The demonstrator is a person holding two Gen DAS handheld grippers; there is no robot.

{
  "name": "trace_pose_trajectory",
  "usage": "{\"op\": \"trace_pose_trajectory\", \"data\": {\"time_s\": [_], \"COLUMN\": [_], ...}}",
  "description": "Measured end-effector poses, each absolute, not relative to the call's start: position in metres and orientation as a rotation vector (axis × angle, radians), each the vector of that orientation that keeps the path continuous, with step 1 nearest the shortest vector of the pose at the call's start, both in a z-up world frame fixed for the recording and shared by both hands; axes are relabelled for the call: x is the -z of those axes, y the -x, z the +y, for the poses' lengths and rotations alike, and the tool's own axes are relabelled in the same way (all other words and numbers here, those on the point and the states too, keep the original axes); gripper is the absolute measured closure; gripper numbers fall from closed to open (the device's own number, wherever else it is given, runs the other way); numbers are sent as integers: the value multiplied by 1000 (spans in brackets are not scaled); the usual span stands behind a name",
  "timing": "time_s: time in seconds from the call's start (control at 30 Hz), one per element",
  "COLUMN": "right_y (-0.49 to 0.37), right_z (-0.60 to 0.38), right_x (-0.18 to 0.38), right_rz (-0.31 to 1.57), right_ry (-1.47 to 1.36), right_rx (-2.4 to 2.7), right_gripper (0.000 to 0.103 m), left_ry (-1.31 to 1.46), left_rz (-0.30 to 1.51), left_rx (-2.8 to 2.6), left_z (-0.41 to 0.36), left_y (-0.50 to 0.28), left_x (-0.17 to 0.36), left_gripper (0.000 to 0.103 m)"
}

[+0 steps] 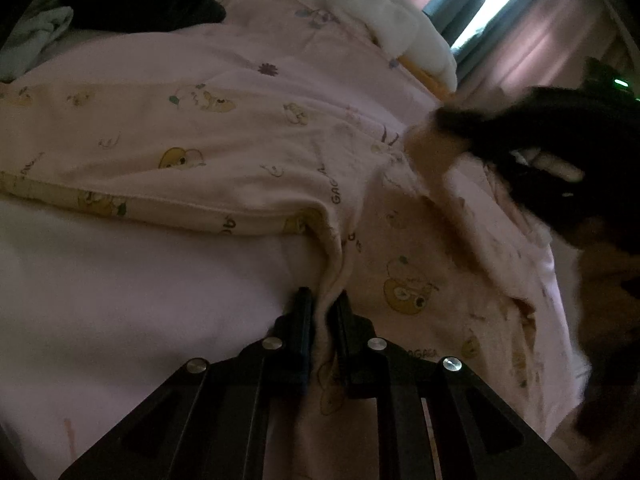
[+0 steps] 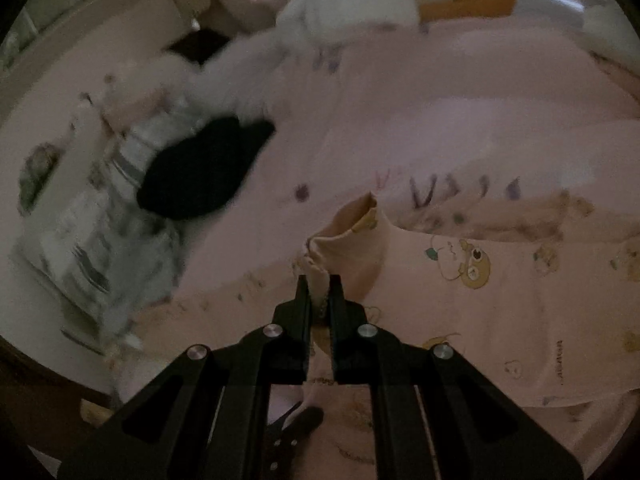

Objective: Fold small clothes

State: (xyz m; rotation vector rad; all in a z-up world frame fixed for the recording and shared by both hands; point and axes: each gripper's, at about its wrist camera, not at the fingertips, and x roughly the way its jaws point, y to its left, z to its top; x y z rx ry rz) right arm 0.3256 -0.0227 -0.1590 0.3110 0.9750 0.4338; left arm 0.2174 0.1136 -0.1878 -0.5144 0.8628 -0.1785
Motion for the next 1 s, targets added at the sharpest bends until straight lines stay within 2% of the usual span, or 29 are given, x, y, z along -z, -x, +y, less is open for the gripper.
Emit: {"op": "trace_pose_trajectory", "data": {"time_s": [0.13,0.2,0.5,0.57,0.83,0.93,1.0], "right_y": [-337,-336,-325,-320,-276,-250,-231], "right_z": [-10,-11,-14,-7,-39,-77,-103], "right_x": [197,203,192,188,136,121,118], "right_rz": [1118,1143,1117,1118,955,881,830], "right_ry": [-291,-305,-434,-456,-259,-89,74], "right_rx": [-447,-460,-549,-618,-516,-360,-206], "right_gripper": [88,74,73,70,66,56,41], "left_ry": [517,518,522,525,503,507,510], "left_rz": [861,861,857,856,858,858,858], "left_rx": [180,180,184,186,174,176,176], "left_z": [113,113,113,114,113,114,114], "left_y": [-219,-219,-218,-218,-216,-217,-217], "left_x": [188,188,190,190,188,188,188], "left_gripper": [88,88,88,88,88,88,88]}}
